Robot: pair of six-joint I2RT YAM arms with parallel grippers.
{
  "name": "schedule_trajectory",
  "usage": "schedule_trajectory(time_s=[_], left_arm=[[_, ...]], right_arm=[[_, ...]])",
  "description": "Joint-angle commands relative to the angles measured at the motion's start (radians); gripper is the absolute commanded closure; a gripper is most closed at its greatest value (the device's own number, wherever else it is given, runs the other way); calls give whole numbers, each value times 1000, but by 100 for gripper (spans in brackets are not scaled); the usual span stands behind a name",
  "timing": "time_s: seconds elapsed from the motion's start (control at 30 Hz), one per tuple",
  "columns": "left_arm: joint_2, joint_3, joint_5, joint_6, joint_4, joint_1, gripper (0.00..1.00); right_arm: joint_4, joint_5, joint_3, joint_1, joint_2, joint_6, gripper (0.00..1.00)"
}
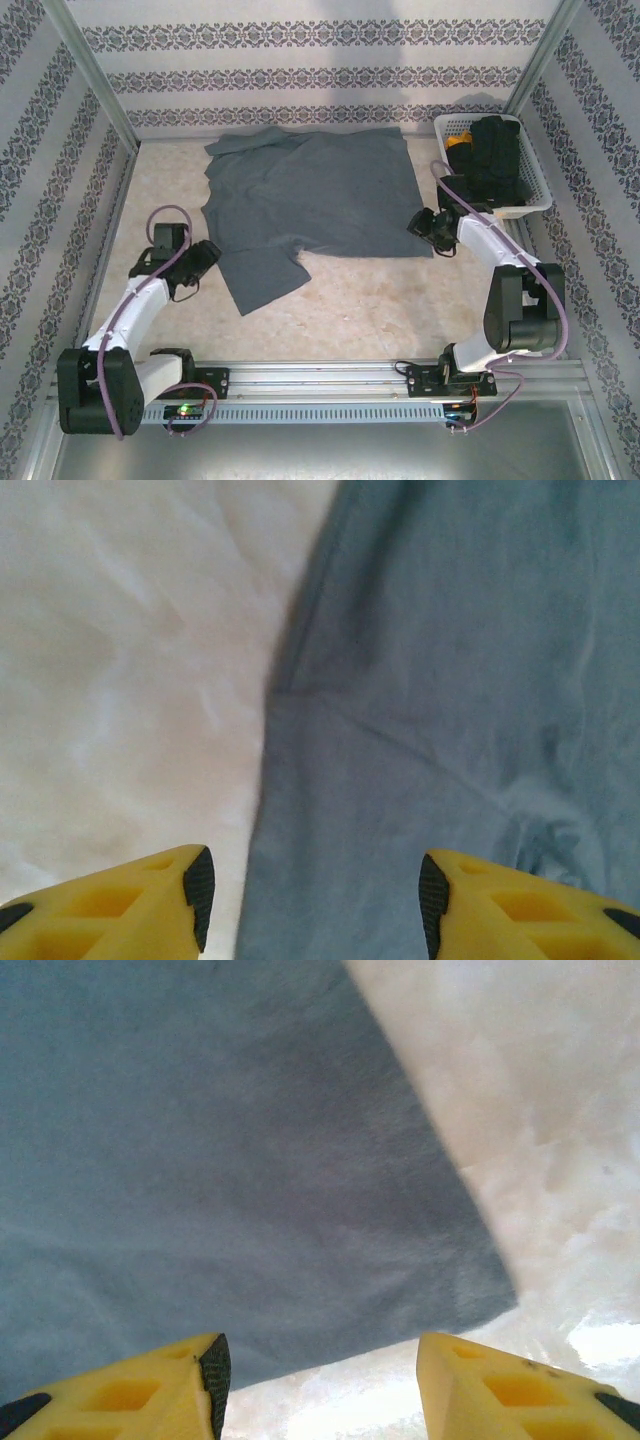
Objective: Fold and stack the t-shirts
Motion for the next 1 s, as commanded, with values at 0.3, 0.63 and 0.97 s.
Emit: schedule_trajectory(time_s=[0.3,0.63,0.97], left_arm=[[58,-89,-352,72,254,-301,45],[176,-67,-419,124,413,-391,45],[136,-82,-271,55,312,-416,52]], right_arm=[[285,-105,-67,46,19,-10,49],[286,-121,-62,67,-20,-49,46],[274,-67,-121,82,-86,-30,47]])
